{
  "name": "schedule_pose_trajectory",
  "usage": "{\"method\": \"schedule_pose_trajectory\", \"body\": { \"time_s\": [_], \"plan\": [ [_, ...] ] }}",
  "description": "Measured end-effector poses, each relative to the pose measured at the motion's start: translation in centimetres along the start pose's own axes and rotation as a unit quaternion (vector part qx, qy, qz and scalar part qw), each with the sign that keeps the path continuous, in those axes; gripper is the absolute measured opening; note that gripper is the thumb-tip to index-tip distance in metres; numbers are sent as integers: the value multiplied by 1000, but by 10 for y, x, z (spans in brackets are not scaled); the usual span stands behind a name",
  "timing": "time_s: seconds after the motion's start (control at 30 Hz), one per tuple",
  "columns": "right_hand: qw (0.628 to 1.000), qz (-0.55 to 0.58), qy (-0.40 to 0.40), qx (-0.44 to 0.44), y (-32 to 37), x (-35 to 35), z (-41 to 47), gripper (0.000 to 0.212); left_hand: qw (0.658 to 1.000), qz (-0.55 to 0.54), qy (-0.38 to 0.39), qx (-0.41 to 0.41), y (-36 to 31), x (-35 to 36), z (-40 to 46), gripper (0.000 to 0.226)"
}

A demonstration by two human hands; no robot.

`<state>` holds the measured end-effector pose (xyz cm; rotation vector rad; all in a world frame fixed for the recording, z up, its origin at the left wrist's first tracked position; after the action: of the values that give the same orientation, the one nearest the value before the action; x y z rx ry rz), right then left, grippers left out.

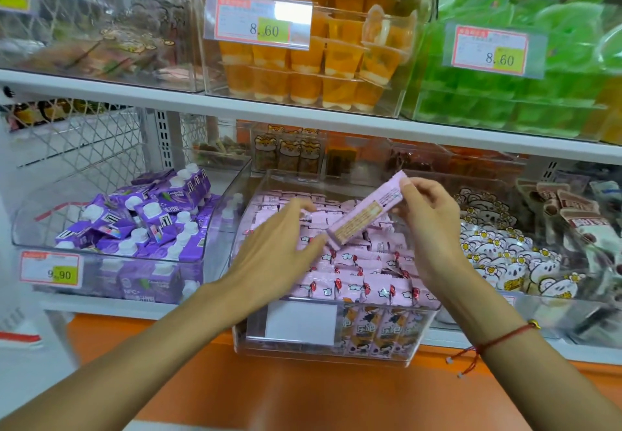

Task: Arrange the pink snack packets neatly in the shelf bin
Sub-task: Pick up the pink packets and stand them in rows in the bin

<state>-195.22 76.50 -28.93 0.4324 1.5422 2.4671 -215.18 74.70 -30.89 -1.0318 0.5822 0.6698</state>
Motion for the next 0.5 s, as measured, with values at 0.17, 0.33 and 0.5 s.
{"method": "schedule_pose_trajectory", "body": {
  "time_s": [0.17, 0.33, 0.5],
  "plan": [
    [993, 69, 72, 58, -7, 19, -12, 9, 992, -85, -61, 77, -23, -15, -9, 51],
    [977, 143, 124, 102, -5, 28, -17, 26, 965, -261, -6, -5, -10, -12, -2, 26],
    [947, 119, 263, 143, -8, 50, -35, 32, 805, -513, 134, -265, 6, 26, -3, 26]
  ]
}}
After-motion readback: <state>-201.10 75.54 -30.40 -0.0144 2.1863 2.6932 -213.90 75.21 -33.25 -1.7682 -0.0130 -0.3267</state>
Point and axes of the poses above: each hand's wrist, its own z-axis towards the middle knuckle, its own x-axis out of the palm, y = z × x, the point moved 9 cm from there along z, towards the middle knuckle, and after that the axes turned 8 degrees about -x, right-handed, at the moved point
